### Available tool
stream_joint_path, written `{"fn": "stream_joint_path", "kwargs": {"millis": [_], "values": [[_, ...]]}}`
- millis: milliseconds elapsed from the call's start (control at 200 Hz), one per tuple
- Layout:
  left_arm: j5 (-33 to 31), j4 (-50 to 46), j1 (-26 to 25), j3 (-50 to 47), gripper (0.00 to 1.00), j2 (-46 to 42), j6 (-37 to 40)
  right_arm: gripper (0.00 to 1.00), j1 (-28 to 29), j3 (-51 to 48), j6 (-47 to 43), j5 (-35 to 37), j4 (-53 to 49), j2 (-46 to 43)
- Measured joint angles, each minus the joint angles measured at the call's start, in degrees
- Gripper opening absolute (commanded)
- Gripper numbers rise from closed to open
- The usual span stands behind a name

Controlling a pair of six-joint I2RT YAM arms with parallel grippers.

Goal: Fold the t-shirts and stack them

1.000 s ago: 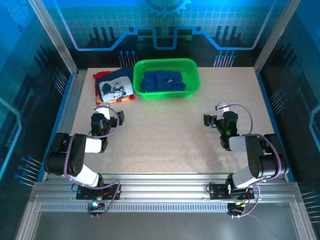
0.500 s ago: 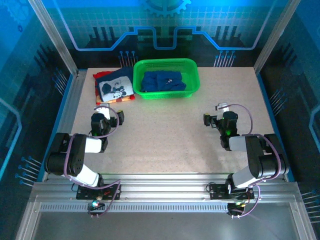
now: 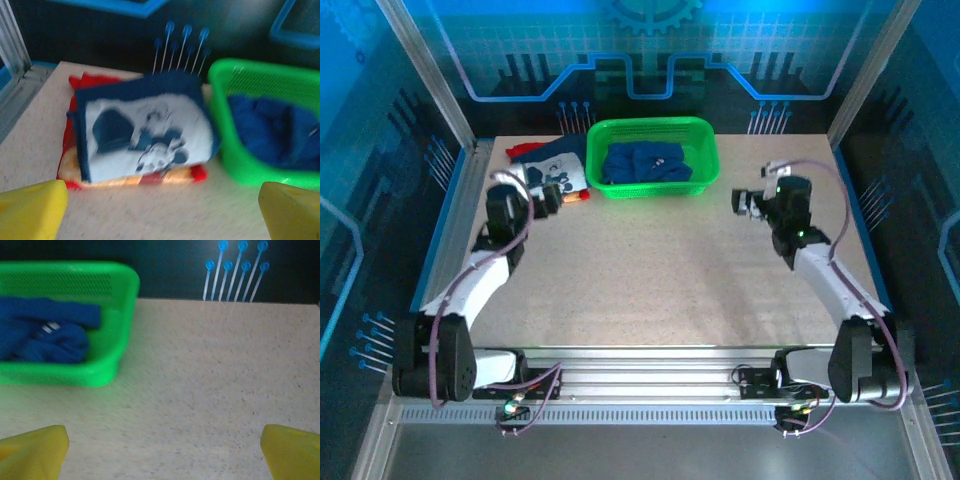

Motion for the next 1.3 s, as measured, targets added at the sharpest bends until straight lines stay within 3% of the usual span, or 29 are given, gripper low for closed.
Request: {"fn": "stream_joint_path", "kwargs": {"millis": [160,340,530,865,945,1061,1176,1301], "values": [[2.1,-18.4,-4.0,21.7,0.99,2.8,-6.7,1.00,3.3,17.3,3.5,-5.2,-17.6,2.9],[5.2,-29.0,-11.8,35.4,0.99,14.8,-10.0,1.00,5.2,26.3,7.8,-10.8,-28.8,13.8],[9.7,-33.6,-16.2,45.4,0.99,29.6,-11.7,0.98,4.5,34.2,12.3,-15.7,-32.4,26.8],[14.6,-34.4,-17.7,63.1,0.99,44.9,-15.2,0.87,0.5,50.9,17.1,-17.5,-32.4,47.9],[14.6,-34.8,-17.8,67.0,0.98,48.6,-15.8,0.80,0.2,54.7,17.4,-17.3,-32.9,52.3],[14.4,-36.2,-18.0,73.0,0.98,54.8,-16.2,0.61,0.2,59.9,18.1,-16.8,-32.8,57.8],[13.5,-39.3,-18.0,80.1,0.98,61.7,-16.6,0.33,0.2,61.2,18.1,-16.5,-32.8,60.0],[12.0,-42.7,-18.2,86.4,0.98,66.8,-16.5,0.17,0.4,59.8,17.6,-16.2,-31.9,59.4]]}}
